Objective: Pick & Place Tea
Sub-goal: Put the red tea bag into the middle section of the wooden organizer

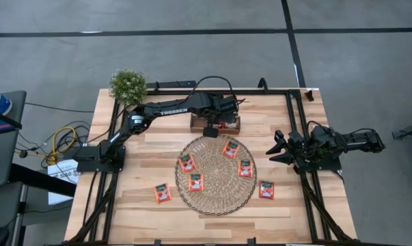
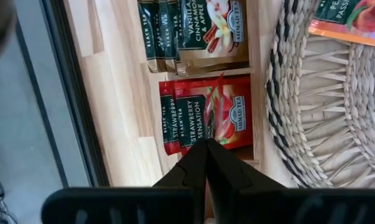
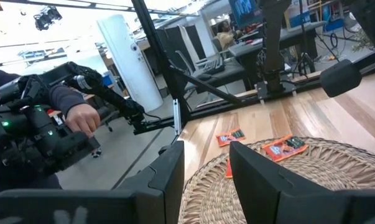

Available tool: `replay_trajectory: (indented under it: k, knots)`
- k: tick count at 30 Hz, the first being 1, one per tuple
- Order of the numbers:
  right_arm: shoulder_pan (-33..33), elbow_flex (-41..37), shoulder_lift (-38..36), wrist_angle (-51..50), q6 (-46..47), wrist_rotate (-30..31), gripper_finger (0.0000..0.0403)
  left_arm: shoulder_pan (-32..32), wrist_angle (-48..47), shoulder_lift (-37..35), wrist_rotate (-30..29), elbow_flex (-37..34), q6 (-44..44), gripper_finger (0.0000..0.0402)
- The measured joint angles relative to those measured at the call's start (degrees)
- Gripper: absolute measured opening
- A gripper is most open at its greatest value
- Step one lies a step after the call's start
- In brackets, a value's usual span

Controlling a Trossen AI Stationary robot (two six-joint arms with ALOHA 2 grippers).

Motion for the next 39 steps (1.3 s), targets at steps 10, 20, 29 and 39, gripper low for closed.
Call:
replay_trajectory:
  k: [10,20,29,39]
  knots:
    - [0.0,0.0,0.0,0.0,0.0,0.0,0.0121,0.6,-1.1,2.1,0.5,0.0,1.0,0.0000]
    - [0.0,0.0,0.0,0.0,0.1,0.0,0.0121,0.6,-0.5,3.8,-3.5,0.0,3.5,0.0000]
    - [0.0,0.0,0.0,0.1,0.1,0.0,0.0121,0.6,-1.1,3.6,-6.0,0.0,5.3,0.0000]
    - [0.0,0.0,0.0,0.1,0.1,0.0,0.0121,0.5,-0.8,3.5,-9.0,0.0,6.8,0.0000]
